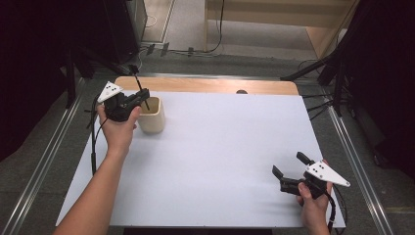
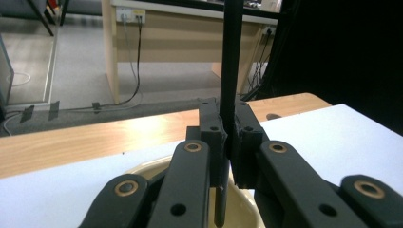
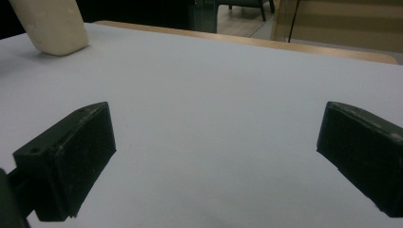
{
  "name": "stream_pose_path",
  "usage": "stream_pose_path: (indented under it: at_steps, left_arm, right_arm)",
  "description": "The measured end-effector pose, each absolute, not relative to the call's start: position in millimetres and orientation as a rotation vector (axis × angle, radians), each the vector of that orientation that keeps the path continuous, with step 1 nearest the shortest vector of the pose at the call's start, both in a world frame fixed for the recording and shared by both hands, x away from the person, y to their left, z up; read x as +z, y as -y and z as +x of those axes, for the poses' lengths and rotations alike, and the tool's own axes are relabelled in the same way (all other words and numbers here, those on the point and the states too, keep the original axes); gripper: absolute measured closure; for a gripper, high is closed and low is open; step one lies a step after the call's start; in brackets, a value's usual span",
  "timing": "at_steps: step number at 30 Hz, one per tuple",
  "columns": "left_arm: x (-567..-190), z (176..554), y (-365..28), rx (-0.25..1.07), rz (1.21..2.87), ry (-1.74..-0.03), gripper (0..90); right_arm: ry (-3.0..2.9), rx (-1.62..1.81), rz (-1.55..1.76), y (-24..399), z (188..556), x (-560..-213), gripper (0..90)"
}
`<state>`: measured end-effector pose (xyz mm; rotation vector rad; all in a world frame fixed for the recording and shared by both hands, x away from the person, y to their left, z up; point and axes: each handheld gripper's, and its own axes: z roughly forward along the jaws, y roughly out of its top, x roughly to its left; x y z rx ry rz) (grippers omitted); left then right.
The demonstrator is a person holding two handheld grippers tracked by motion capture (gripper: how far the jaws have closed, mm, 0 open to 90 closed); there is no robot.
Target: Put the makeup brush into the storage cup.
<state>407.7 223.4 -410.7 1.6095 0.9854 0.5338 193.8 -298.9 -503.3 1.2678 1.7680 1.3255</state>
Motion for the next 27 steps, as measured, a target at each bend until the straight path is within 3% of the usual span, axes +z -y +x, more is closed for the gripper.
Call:
stream_pose_path:
  at_steps: [27]
  left_arm:
    - [-432.1,413.0,-215.5,0.531,1.787,-1.095,86.0]
  right_arm:
    - [-1.776,1.321,1.272,298.4,194.7,-504.6,0.0]
